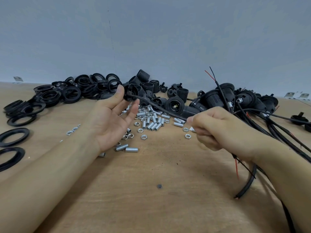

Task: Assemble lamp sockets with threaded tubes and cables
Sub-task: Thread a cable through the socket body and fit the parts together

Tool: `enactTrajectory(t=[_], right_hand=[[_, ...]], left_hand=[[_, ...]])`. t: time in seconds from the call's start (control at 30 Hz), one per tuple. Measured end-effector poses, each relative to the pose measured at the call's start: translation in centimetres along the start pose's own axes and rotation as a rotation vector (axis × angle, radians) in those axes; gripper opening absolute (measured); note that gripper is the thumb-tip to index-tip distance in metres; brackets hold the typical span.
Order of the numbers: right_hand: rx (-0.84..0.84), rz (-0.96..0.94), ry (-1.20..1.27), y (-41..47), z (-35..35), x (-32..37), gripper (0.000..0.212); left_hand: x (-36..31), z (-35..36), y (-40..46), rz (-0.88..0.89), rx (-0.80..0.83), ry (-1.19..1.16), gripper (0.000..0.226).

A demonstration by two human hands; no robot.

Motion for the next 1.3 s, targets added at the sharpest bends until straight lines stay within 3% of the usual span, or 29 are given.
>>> enactTrajectory(t=[0.43, 0.7, 0.87, 1.03, 1.17, 1.3], right_hand=[[-0.099, -0.085, 0.250, -0.2, -1.5, 1.0, 0.045], [-0.179, -0.057, 0.236, 0.1, -2.2, 0.4, 0.041], [-0.210, -0.025, 0.181, 0.1, -2.8, 0.0, 0.042], [-0.120, -0.022, 0.162, 0.1, -1.6, 0.1, 0.044], [0.000, 0.001, 0.145, 0.0, -0.5, 0.1, 0.044], [0.083, 0.051, 0.152, -0.1, 0.2, -0.2, 0.042]], left_hand=[[0.5, 0.2, -0.3, -0.063, 0.012, -0.014, 0.023], [0.5, 0.0, -0.3, -0.065, -0.006, -0.024, 0.018], [0.4, -0.1, -0.3, -0.062, -0.012, -0.043, 0.027], [0.2, 0.0, -0.2, -0.008, -0.006, 0.044, 0.040], [0.1, 0.1, -0.2, 0.030, -0.005, 0.101, 0.028], [0.1, 0.9, -0.6, 0.070, 0.086, 0.200, 0.032]])
Point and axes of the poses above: each hand's wrist, its own y-axis towards the middle knuckle, its own z-axis out of the palm, x = y × z, the point moved 8 cm from there along y, towards the middle knuckle, and after that the axes turned 8 degrees about z, right-handed, at the moved point
